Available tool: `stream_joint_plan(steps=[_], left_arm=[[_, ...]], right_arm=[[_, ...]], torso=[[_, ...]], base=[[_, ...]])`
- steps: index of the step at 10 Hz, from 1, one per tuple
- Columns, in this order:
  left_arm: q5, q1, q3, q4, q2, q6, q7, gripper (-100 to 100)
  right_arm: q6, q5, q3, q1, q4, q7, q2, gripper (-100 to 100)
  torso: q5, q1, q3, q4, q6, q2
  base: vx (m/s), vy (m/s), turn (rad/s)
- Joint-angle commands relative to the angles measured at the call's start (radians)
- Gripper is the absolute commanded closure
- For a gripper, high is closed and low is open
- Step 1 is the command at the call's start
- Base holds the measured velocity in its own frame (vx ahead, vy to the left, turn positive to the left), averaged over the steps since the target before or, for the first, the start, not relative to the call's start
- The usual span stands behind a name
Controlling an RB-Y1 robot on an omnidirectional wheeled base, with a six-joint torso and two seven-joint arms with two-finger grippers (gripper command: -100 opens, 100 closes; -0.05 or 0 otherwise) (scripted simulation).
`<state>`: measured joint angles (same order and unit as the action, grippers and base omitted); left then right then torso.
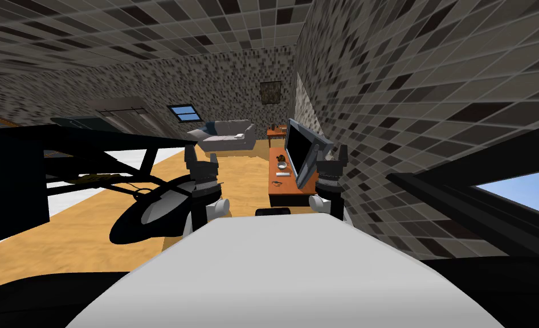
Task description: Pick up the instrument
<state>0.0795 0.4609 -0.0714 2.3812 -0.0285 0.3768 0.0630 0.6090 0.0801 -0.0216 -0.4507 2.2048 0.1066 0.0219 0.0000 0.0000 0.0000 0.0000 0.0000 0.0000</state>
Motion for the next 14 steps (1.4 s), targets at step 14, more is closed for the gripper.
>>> stream_joint_plan(steps=[14], left_arm=[[0.000, 0.000, 0.000, 0.000, 0.000, 0.000, 0.000, 0]], right_arm=[[-0.059, -0.044, -0.003, -0.009, -0.273, -0.146, 0.368, -100]], torso=[[0.002, 0.008, 0.001, 0.000, 0.000, 0.001]], base=[[-0.044, 0.117, 0.036]])
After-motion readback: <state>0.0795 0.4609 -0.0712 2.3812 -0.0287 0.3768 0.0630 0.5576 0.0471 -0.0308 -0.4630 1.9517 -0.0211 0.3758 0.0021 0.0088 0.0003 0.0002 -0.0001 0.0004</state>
